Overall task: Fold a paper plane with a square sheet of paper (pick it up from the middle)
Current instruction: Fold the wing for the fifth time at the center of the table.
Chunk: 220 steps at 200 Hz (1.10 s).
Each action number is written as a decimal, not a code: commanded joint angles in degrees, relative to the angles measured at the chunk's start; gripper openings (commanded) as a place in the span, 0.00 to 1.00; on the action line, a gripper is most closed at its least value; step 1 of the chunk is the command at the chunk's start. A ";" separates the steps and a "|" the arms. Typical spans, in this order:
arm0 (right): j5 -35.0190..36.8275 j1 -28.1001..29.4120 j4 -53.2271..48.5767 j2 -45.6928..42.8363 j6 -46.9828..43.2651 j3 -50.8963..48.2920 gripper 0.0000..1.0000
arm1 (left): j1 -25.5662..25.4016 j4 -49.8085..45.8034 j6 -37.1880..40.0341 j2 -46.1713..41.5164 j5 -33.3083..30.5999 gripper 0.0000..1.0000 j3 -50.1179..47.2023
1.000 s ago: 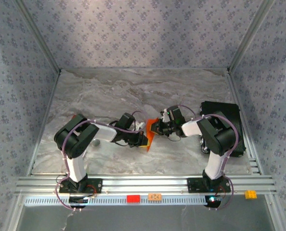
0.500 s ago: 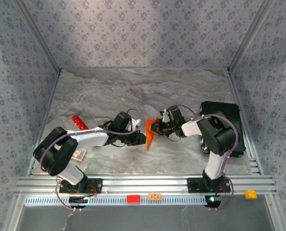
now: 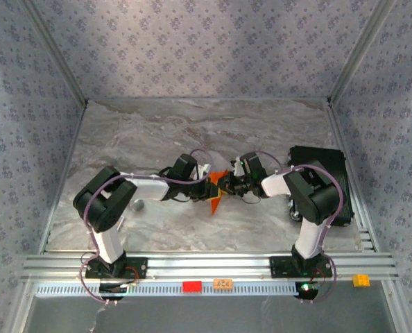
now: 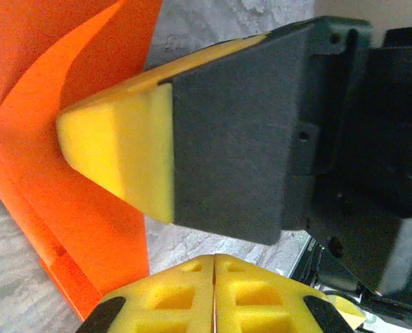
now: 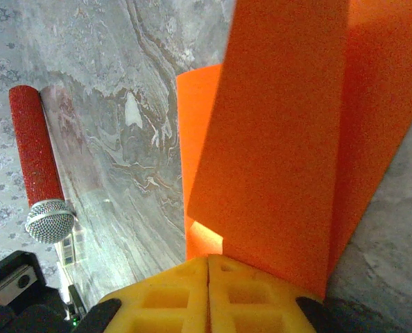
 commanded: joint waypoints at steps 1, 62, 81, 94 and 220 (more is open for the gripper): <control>6.54 1.01 -6.02 4.12 -0.94 -1.54 0.10 | 0.50 1.72 -1.07 1.80 2.24 0.07 1.29; 6.62 1.02 -6.23 4.02 -0.89 -1.57 0.10 | 0.21 1.03 -2.89 5.33 4.03 0.05 -1.25; 6.81 0.99 -6.28 3.92 -0.94 -1.67 0.10 | 0.03 0.71 -3.00 5.31 4.11 0.04 -2.22; 6.86 0.93 -6.33 4.03 -0.99 -1.70 0.10 | -0.32 0.74 -3.09 5.33 4.37 0.04 -2.51; 7.32 0.90 -6.80 4.04 -0.91 -1.75 0.10 | -2.45 0.37 -2.19 1.43 5.61 0.04 -5.97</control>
